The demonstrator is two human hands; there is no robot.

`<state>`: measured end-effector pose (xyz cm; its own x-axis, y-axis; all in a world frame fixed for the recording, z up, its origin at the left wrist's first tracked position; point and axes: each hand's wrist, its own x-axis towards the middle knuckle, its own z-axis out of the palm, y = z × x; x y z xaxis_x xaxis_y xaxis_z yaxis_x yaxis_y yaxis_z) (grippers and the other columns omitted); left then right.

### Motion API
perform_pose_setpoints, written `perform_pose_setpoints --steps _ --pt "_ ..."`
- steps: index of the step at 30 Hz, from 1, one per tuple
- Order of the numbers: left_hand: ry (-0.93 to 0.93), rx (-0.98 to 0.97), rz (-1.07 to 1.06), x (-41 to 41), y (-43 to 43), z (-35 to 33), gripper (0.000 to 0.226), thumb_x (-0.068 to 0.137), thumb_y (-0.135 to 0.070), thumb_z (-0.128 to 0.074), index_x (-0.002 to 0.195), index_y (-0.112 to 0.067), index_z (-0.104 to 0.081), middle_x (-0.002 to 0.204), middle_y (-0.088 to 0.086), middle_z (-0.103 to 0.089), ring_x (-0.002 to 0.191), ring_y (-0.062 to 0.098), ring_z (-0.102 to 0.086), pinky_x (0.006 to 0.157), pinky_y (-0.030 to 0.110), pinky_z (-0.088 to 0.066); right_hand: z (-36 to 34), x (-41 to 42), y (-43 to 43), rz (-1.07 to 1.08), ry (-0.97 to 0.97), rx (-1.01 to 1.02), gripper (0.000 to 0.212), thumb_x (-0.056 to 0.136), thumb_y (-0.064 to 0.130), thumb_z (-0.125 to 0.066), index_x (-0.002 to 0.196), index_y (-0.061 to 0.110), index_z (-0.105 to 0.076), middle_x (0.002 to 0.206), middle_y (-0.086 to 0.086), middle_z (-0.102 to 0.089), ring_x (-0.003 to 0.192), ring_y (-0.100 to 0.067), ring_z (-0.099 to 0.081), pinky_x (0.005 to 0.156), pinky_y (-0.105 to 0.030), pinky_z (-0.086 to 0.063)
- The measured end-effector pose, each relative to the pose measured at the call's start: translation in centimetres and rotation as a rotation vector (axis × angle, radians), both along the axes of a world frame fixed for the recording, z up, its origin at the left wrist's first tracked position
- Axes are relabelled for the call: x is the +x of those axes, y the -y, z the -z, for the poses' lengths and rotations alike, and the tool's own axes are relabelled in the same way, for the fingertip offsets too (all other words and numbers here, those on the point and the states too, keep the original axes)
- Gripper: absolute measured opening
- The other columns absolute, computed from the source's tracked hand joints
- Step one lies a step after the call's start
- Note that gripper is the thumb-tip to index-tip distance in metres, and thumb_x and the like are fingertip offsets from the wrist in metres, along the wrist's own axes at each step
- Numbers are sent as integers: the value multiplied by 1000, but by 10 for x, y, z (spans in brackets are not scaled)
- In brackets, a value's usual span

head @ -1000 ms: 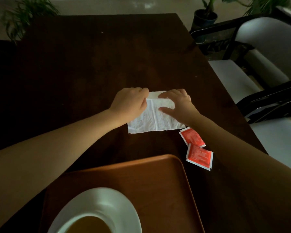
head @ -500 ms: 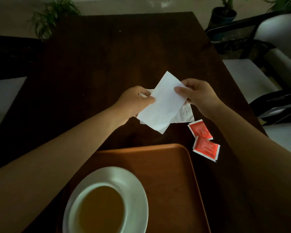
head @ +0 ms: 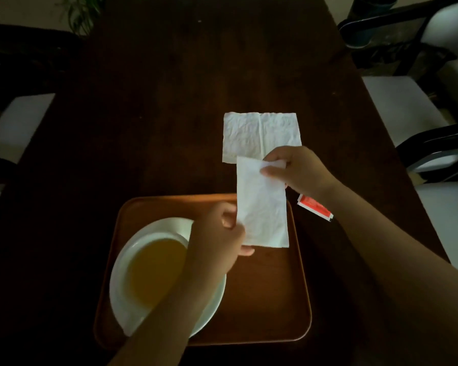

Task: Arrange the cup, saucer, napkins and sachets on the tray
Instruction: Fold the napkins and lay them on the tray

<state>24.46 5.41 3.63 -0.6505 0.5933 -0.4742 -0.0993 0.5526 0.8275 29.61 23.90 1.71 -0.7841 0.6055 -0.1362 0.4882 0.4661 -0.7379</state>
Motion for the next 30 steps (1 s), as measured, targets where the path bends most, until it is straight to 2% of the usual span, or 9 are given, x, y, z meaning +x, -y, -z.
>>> perform_pose_setpoints --steps 4,7,11,14,17,21,24,27,30 --pt "-115 -103 24 29 17 17 32 89 -8 -53 119 -17 -50 105 3 -64 59 7 -67 54 18 -57 12 12 18 -51 16 4 5 81 20 -66 84 23 -64 77 16 -58 71 2 -55 55 -10 -44" --pt "-190 -141 72 43 21 24 41 89 -10 -53 129 -17 -44 113 5 -64 62 5 -64 56 15 -56 20 19 28 -77 23 35 4 82 16 -64 84 19 -66 79 5 -65 68 -4 -59 52 -9 -44" --pt "-350 -207 132 53 25 28 50 90 -14 -52 137 -19 -36 127 5 -60 98 17 -67 83 33 -57 26 25 40 -115 48 143 8 84 18 -62 90 16 -66 92 -1 -69 79 -11 -60 64 -16 -44" --pt "-453 -248 188 58 28 30 54 92 -18 -49 141 -21 -28 128 3 -59 103 17 -65 89 31 -54 29 27 47 -144 51 320 12 86 21 -59 92 14 -66 93 -3 -68 85 -12 -55 71 -23 -41" --pt "-581 -262 228 59 31 32 53 92 -22 -48 141 -22 -26 117 -2 -63 101 11 -63 89 19 -49 32 28 50 -170 39 474 14 87 20 -57 92 11 -67 91 -6 -68 88 -18 -54 73 -26 -41" --pt "-669 -321 307 58 35 30 58 92 -25 -48 143 -23 -19 129 -3 -53 108 9 -57 90 16 -44 33 29 51 -179 28 581 15 84 20 -62 96 11 -65 94 -8 -66 91 -25 -54 80 -32 -41" --pt "-685 -358 352 57 37 28 63 91 -23 -51 142 -24 -13 129 -3 -45 96 7 -59 77 13 -44 33 30 51 -205 17 616 22 81 20 -65 102 12 -63 99 -10 -63 95 -28 -54 82 -35 -41" --pt "-703 -374 375 59 38 24 59 91 -25 -51 140 -27 -19 133 -3 -41 101 6 -58 79 11 -42 35 31 49 -222 32 574 26 81 22 -65 106 14 -61 104 -8 -60 99 -25 -52 85 -33 -39" --pt "-725 -341 400 56 34 17 56 91 -28 -51 139 -28 -23 134 -5 -43 106 6 -56 78 8 -36 32 32 43 -155 -44 399 25 80 18 -66 104 13 -61 102 -7 -61 96 -21 -51 83 -29 -40"
